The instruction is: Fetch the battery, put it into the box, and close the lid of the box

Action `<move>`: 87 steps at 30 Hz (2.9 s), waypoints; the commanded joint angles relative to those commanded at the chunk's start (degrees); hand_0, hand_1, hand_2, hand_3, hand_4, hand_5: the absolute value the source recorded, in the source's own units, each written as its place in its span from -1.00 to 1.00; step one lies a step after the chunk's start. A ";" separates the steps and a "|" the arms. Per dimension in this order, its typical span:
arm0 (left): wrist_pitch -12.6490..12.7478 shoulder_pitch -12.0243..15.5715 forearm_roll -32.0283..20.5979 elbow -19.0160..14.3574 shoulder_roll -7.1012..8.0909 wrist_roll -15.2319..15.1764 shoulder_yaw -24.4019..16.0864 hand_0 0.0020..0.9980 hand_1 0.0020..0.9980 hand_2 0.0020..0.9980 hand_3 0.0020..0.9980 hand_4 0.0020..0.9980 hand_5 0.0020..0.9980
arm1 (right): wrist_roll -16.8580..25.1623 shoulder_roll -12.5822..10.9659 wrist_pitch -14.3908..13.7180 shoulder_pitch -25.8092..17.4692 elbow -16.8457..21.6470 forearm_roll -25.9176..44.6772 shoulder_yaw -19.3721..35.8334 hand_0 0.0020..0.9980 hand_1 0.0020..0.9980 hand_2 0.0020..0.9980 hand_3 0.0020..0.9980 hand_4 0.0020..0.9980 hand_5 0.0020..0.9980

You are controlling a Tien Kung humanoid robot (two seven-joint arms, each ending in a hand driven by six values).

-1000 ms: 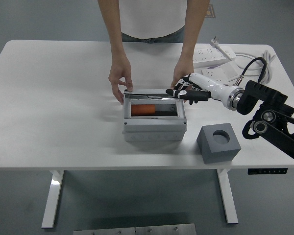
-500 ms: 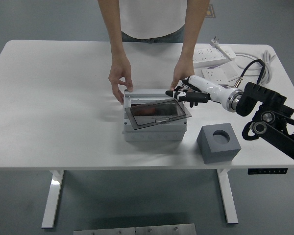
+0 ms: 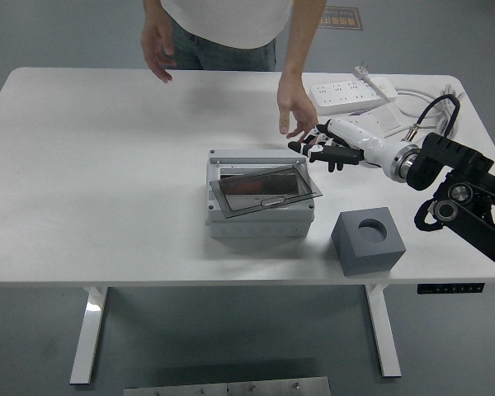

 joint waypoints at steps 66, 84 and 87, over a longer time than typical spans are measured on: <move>0.26 -0.62 1.32 0.25 -2.10 -0.88 -0.47 0.32 0.39 0.13 0.16 0.02 -1.00 | 30.39 16.80 -5.79 -18.18 -6.27 19.63 38.39 1.00 0.66 0.56 0.60 0.97 1.00; 0.44 -0.63 0.58 0.36 -2.04 -1.33 -0.10 0.32 0.40 0.13 0.17 0.03 -1.00 | 28.63 14.04 -4.82 -18.88 -2.14 19.27 38.57 0.11 0.22 0.30 0.44 0.18 -0.54; 0.53 -0.62 0.10 0.41 -1.97 -1.52 0.15 0.32 0.39 0.13 0.17 0.03 -1.00 | 28.18 13.54 -4.71 -19.37 -1.23 19.24 38.89 0.25 0.38 0.47 0.53 -0.36 -0.94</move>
